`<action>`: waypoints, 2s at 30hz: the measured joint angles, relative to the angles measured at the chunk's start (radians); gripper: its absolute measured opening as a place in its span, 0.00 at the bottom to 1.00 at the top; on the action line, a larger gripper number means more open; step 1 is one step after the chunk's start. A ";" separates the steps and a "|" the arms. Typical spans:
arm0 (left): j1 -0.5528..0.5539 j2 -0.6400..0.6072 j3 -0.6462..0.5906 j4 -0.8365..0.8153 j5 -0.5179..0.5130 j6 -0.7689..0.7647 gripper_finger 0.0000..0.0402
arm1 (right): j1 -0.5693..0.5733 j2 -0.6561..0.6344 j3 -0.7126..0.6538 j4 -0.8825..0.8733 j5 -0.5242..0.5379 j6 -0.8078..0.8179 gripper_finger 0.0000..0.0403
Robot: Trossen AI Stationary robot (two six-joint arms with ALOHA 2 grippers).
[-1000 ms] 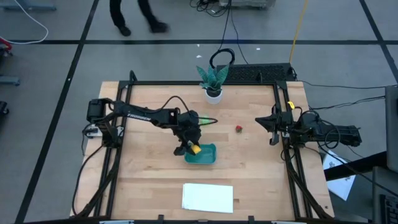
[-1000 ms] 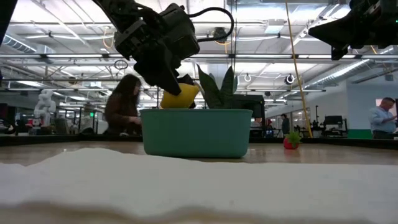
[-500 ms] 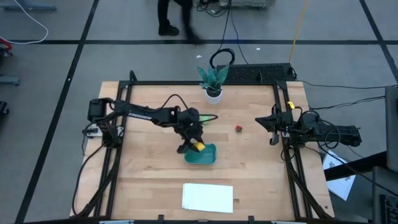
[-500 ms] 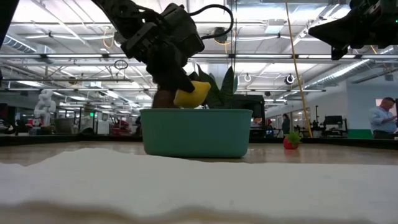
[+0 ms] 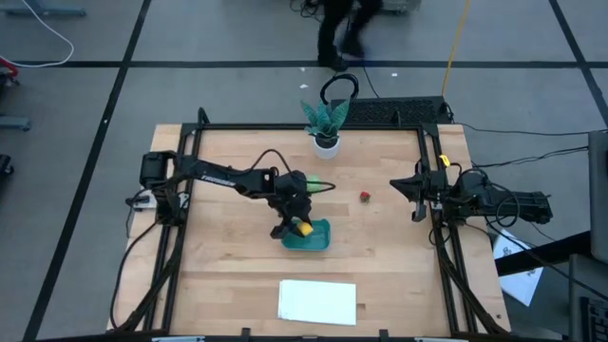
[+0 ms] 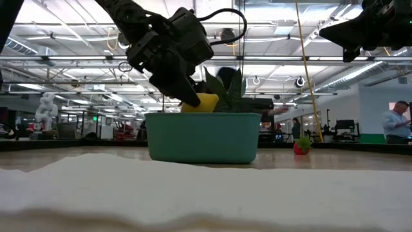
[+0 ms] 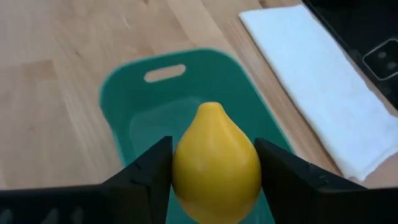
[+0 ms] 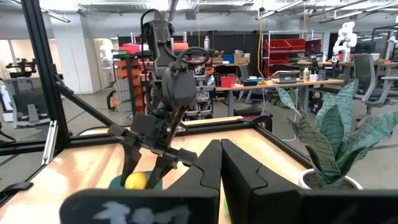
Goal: Pick and placing Produce into tupperware
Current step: Put the yellow lemon into the blue basket
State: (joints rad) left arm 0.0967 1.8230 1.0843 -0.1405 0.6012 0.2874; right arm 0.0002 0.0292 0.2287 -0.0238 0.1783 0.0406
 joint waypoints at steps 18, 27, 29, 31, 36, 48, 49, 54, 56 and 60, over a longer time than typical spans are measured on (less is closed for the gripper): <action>-0.002 0.088 -0.001 0.013 0.000 0.002 0.50 | 0.000 0.000 0.000 -0.003 0.000 0.000 0.00; -0.002 0.093 0.000 0.005 -0.001 0.026 0.49 | 0.000 0.000 -0.001 -0.003 0.000 -0.001 0.00; -0.002 0.093 0.000 -0.001 -0.003 0.039 0.50 | 0.000 0.000 -0.001 -0.003 0.000 0.000 0.00; -0.004 0.093 0.000 -0.007 -0.025 0.047 0.52 | 0.000 0.000 -0.001 -0.003 0.000 0.000 0.00; -0.014 0.093 0.000 -0.023 -0.082 0.068 0.56 | 0.000 0.000 -0.001 -0.003 0.000 -0.001 0.00; -0.023 0.093 0.000 -0.036 -0.081 0.077 0.56 | 0.000 0.000 -0.001 -0.003 0.000 -0.004 0.00; -0.023 0.093 0.000 -0.033 -0.081 0.077 0.57 | 0.000 0.000 -0.001 -0.003 0.000 -0.004 0.00; -0.027 0.093 0.000 -0.031 -0.081 0.078 0.62 | 0.000 0.000 -0.001 -0.003 0.000 -0.004 0.00; -0.028 0.093 0.000 -0.031 -0.081 0.080 0.63 | 0.000 0.000 -0.001 -0.003 0.000 -0.004 0.00; -0.027 0.091 0.000 -0.023 -0.081 0.081 0.63 | 0.000 0.000 -0.001 -0.003 0.000 -0.004 0.00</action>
State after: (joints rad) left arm 0.0692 1.9138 1.0840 -0.1635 0.5205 0.3687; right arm -0.0002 0.0296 0.2279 -0.0265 0.1780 0.0368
